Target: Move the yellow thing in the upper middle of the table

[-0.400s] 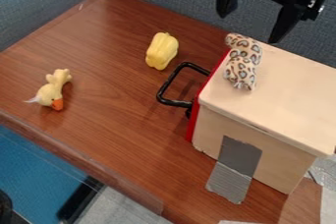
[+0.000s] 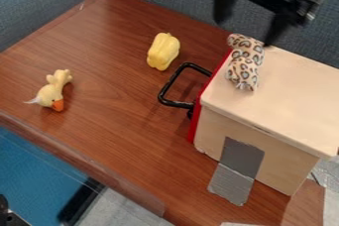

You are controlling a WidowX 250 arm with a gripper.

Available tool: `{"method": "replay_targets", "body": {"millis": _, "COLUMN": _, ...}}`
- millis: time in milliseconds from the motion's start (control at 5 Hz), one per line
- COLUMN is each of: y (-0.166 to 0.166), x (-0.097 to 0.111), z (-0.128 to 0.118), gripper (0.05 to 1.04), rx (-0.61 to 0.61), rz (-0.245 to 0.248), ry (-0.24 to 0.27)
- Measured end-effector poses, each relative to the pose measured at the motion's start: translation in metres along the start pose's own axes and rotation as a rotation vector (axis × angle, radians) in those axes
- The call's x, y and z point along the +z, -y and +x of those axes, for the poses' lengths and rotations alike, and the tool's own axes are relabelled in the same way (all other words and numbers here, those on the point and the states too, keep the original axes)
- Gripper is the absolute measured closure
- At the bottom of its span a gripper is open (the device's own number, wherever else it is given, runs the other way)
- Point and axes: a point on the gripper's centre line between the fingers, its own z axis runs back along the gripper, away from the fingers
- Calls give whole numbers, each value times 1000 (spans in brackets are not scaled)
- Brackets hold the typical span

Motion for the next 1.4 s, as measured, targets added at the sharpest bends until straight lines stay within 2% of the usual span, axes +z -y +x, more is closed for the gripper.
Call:
{"method": "replay_targets", "body": {"millis": 200, "y": -36, "x": -14, "z": 19, "gripper": 83, "rx": 98, "rz": 8, "ry": -10}}
{"method": "replay_targets", "body": {"millis": 400, "y": -69, "x": -22, "z": 35, "gripper": 83, "rx": 189, "rz": -7, "ry": 36}}
{"method": "replay_targets", "body": {"millis": 600, "y": -74, "x": -52, "z": 47, "gripper": 83, "rx": 194, "rz": -15, "ry": 33}}
{"method": "replay_targets", "body": {"millis": 800, "y": -80, "x": -93, "z": 52, "gripper": 83, "rx": 164, "rz": 19, "ry": -27}}
{"method": "replay_targets", "body": {"millis": 1000, "y": -84, "x": -113, "z": 53, "gripper": 83, "rx": 158, "rz": 35, "ry": -30}}
{"method": "replay_targets", "body": {"millis": 1200, "y": -86, "x": -137, "z": 46, "gripper": 83, "rx": 123, "rz": 51, "ry": -89}}
{"method": "replay_targets", "body": {"millis": 1400, "y": -100, "x": -142, "z": 43, "gripper": 83, "rx": 122, "rz": 71, "ry": -105}}
